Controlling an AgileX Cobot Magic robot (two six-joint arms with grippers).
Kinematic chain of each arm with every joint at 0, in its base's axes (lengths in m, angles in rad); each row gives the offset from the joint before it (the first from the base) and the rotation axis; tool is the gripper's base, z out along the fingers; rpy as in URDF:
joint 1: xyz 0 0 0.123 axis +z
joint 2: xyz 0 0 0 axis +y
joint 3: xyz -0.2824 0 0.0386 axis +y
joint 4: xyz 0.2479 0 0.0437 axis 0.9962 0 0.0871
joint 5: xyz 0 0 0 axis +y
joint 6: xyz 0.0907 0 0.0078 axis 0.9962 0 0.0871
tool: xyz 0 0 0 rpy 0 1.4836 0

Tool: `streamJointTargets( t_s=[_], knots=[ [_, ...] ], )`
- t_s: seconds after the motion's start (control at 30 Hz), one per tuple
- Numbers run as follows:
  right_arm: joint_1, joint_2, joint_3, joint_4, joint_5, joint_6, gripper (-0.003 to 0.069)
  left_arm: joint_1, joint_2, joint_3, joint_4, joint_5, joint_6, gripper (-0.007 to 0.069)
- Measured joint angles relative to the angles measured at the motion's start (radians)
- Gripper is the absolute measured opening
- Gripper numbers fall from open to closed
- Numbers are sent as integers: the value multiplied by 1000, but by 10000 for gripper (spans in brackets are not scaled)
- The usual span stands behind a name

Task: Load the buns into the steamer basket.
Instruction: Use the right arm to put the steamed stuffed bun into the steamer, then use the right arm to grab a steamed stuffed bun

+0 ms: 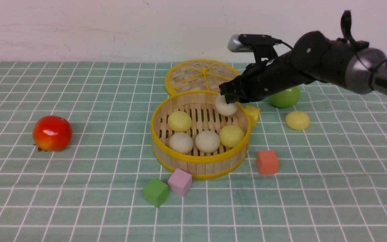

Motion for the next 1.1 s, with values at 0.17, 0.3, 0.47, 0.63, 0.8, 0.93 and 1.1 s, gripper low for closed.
streamJointTargets(
  t_s=[0.17, 0.3, 0.47, 0.63, 0.8, 0.93, 1.1],
  knots=[
    [0, 46, 1, -1, -24, -2, 29, 0, 0, 0, 1, 0, 0, 238],
    [0, 51, 1, -1, -22, -2, 90, 0, 0, 0, 1, 0, 0, 238],
    [-1, 44, 1, -3, 3, -2, 258, 0, 0, 0, 1, 0, 0, 238],
    [-36, 6, -51, -3, 133, -2, 409, 0, 0, 0, 1, 0, 0, 238],
    [-113, -17, -137, -37, 229, 35, 430, 0, 0, 0, 1, 0, 0, 238],
    [-191, -11, -144, -112, 240, 57, 409, 0, 0, 0, 1, 0, 0, 238],
    [-257, 16, -144, -129, 238, 64, 356, 0, 0, 0, 1, 0, 0, 238]
  ],
)
